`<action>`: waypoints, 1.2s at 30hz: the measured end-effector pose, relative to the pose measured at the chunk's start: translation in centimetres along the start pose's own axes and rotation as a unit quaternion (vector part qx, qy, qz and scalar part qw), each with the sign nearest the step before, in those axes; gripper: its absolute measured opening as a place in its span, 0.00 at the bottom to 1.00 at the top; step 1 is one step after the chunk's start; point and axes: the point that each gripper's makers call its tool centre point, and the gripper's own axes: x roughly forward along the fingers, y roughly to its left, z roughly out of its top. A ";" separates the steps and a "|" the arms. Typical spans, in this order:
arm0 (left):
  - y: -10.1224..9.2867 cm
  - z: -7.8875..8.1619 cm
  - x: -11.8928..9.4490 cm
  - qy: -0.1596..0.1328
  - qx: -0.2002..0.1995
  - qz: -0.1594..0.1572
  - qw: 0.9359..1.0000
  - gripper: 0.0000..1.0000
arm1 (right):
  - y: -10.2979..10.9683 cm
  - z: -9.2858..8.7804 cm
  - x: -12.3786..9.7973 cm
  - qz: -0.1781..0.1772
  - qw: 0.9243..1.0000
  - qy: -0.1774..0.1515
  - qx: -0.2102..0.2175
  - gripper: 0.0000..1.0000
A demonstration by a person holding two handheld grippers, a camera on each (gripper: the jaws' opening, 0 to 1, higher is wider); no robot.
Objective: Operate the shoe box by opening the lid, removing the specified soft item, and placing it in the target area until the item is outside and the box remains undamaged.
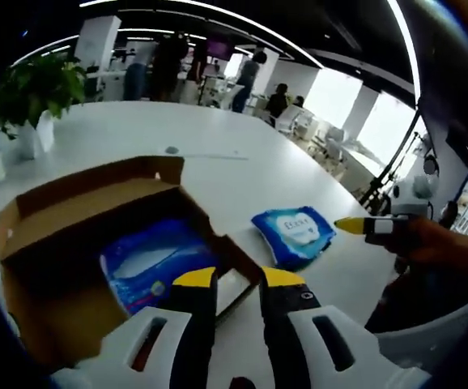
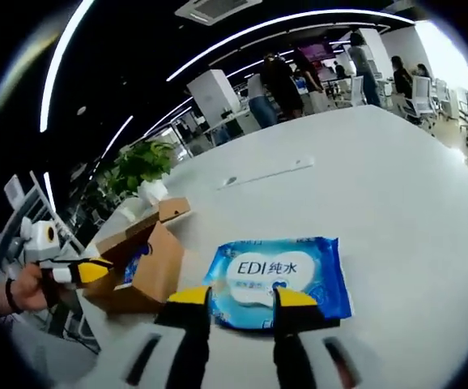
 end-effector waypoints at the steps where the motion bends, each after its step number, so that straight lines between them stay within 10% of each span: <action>1: 0.5 0.2 -0.6 -0.006 -0.001 0.008 1.000 0.19 | 0.5 0.0 0.2 0.005 1.000 0.002 -0.004 0.27; 36: 9.5 -0.3 -10.7 -0.050 -0.022 0.072 0.996 0.24 | 12.4 1.3 5.6 0.092 0.989 0.039 -0.111 0.31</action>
